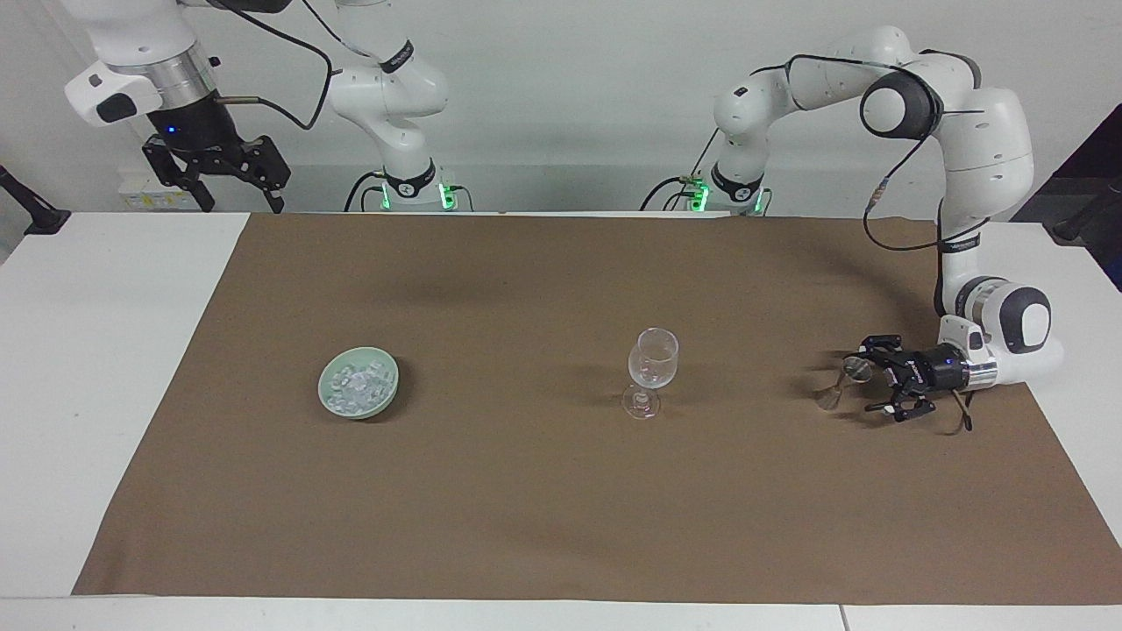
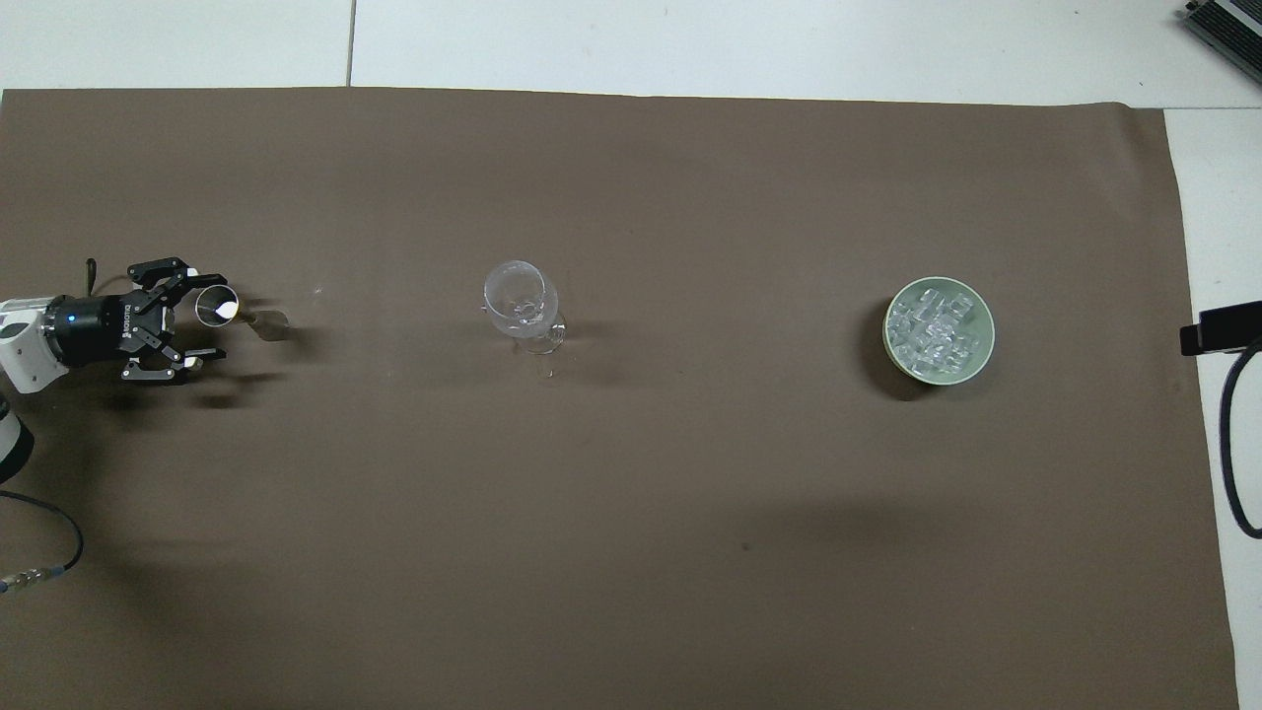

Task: Pour wine and add ice with both arms
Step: 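Reach the left gripper to the small metal jigger and grasp it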

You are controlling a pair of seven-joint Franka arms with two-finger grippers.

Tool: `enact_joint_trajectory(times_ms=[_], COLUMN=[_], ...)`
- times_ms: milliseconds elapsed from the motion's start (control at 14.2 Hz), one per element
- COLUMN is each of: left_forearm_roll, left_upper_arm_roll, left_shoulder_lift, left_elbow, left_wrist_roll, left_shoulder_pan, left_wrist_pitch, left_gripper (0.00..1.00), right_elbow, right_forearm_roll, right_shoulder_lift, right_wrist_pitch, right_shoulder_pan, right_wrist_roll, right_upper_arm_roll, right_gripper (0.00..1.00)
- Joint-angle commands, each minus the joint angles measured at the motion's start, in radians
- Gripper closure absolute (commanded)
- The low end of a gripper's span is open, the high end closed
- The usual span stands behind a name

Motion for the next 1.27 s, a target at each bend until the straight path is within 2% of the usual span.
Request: enact_joint_trajectory(times_ms=[0, 70, 141, 705, 916, 1198], left_forearm_roll=[-0.021, -0.024, -0.03, -0.049, -0.049, -0.049], left_upper_arm_roll=[-0.017, -0.017, -0.017, -0.035, -0.037, -0.038], left_shoulder_lift=[0.027, 0.029, 0.029, 0.03, 0.03, 0.03], left_elbow=[-0.001, -0.004, -0.004, -0.009, -0.012, -0.014], left_wrist_roll=[0.037, 0.039, 0.039, 0.049, 0.068, 0.073], left_shoulder_pan=[0.021, 0.02, 0.02, 0.006, 0.006, 0.004], left_wrist_pitch=[-0.03, -0.03, -0.03, -0.027, -0.028, -0.028], left_gripper=[0.03, 0.11, 0.15, 0.18, 0.28, 0.31], right_elbow=[-0.008, -0.008, -0.008, -0.008, -0.008, -0.008], right_forearm_roll=[0.019, 0.019, 0.019, 0.019, 0.019, 0.019], right_shoulder_lift=[-0.013, -0.013, -0.013, -0.013, -0.013, -0.013], right_wrist_pitch=[-0.005, -0.005, -0.005, -0.005, -0.005, -0.005], right_shoulder_pan=[-0.006, -0.006, -0.006, -0.006, -0.006, -0.006], right_wrist_roll=[0.019, 0.019, 0.019, 0.019, 0.019, 0.019], right_upper_arm_roll=[0.005, 0.005, 0.005, 0.005, 0.004, 0.005], right_gripper=[0.0, 0.0, 0.0, 0.0, 0.0, 0.0])
